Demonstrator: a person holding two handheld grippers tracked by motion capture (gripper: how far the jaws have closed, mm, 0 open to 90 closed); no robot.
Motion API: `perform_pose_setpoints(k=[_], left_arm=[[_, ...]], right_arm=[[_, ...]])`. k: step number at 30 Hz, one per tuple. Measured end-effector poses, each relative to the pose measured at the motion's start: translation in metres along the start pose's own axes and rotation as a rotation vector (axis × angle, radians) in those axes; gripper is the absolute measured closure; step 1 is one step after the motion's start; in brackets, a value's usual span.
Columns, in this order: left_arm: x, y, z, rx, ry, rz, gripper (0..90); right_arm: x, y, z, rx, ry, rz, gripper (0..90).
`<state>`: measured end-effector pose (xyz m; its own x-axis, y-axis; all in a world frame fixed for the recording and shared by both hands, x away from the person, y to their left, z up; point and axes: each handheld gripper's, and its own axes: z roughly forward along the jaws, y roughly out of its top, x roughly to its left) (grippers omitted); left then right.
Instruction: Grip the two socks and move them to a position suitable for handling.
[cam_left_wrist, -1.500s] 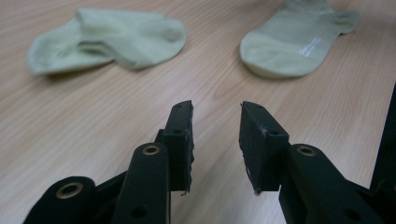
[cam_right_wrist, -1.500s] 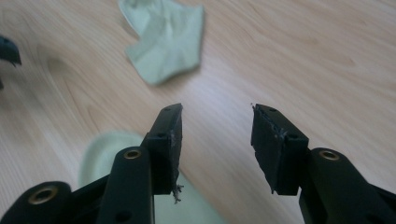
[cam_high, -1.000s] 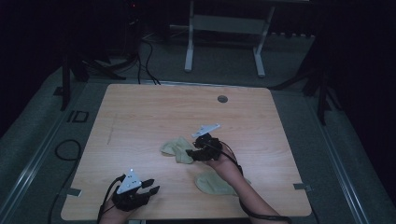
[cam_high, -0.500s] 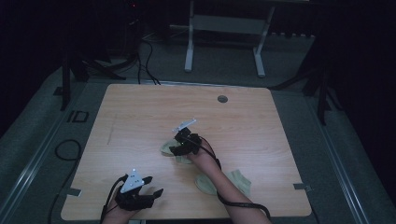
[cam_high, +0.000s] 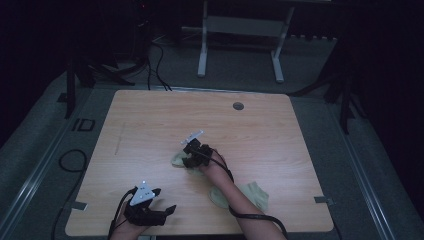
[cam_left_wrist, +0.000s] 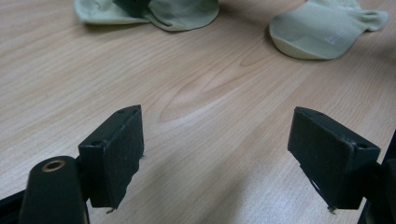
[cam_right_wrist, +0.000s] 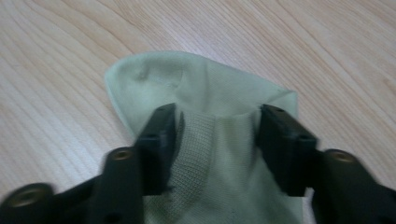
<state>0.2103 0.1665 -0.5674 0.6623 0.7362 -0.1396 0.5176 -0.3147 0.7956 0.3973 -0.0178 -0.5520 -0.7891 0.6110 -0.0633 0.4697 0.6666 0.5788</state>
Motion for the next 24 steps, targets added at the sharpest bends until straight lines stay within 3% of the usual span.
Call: perform_pose_setpoints(k=[2,3,5,8,12,17,19,23,24], left_arm=[[0.0,0.0,0.0,0.01,0.0,0.006,16.8],[-0.001,0.0,0.001,0.014,0.002,0.002,16.6],[-0.002,0.0,0.001,0.011,0.009,-0.003,16.6],[-0.002,0.0,0.0,0.009,0.019,0.003,16.6],[-0.001,-0.001,0.0,0.011,0.023,-0.004,16.7],[0.0,-0.001,-0.001,0.005,0.031,-0.011,16.7],[0.0,-0.001,0.0,0.0,0.027,-0.017,16.7],[-0.001,-0.001,0.0,0.004,0.029,-0.012,16.7],[-0.001,-0.001,0.0,0.009,0.029,-0.014,16.7]], right_arm=[[0.001,-0.001,0.0,-0.006,-0.002,-0.004,58.9],[0.003,-0.001,-0.001,-0.016,-0.007,-0.016,70.3],[0.005,0.0,0.0,-0.018,-0.026,-0.023,77.1],[0.006,0.003,0.0,-0.001,-0.045,-0.023,79.3],[0.005,0.006,-0.007,-0.006,-0.033,-0.007,79.6],[-0.009,0.012,-0.04,-0.053,-0.023,0.01,79.6],[-0.011,0.013,-0.046,-0.059,-0.031,0.01,79.6],[-0.025,0.012,-0.078,-0.08,-0.078,0.006,79.6],[-0.025,0.012,-0.078,-0.08,-0.078,0.006,79.6]])
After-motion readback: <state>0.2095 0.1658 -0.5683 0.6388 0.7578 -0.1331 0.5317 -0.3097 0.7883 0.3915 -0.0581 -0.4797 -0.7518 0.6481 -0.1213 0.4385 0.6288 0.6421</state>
